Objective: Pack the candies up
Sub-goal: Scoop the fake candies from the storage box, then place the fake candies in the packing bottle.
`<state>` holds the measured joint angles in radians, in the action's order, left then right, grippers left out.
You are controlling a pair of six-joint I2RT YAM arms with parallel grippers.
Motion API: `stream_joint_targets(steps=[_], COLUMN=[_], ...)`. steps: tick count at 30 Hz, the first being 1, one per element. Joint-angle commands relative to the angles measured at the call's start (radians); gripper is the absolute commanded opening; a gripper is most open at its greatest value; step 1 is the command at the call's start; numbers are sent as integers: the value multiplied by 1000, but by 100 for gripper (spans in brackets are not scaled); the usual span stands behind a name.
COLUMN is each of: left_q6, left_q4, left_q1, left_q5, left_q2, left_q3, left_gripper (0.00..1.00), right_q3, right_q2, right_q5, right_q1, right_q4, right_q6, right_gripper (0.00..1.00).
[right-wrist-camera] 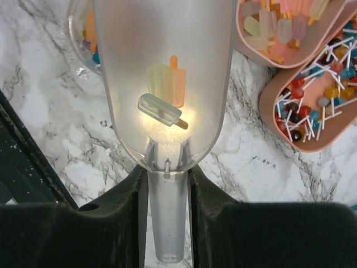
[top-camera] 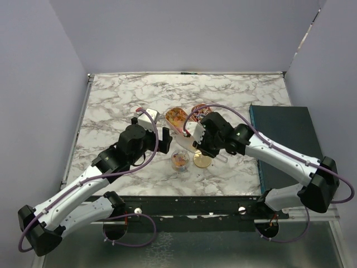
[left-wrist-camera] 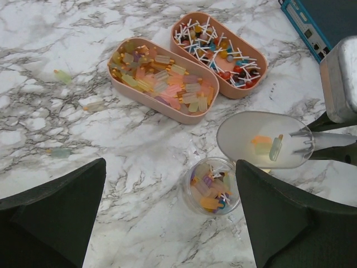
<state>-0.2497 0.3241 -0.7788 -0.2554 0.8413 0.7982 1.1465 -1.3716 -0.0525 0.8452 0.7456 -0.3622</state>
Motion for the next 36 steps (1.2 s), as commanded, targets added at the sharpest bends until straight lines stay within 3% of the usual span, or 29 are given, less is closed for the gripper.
stream_joint_targets(steps=[1, 10, 21, 36], left_q6=[3, 7, 8, 9], left_q4=[-33, -37, -36, -36], left_q1=[5, 5, 6, 6], left_q5=[102, 197, 196, 194], left_q2=[14, 76, 100, 104], left_q3=[-17, -13, -11, -10], left_gripper=[99, 99, 99, 99], right_q3=[-21, -28, -53, -151], right_q2=[42, 86, 205, 466], right_q5=[-53, -21, -3, -207], right_q1=[45, 89, 90, 90], right_q4=[-24, -28, -53, -240], right_q6=[-77, -110, -148, -189], right_gripper=[1, 1, 1, 0])
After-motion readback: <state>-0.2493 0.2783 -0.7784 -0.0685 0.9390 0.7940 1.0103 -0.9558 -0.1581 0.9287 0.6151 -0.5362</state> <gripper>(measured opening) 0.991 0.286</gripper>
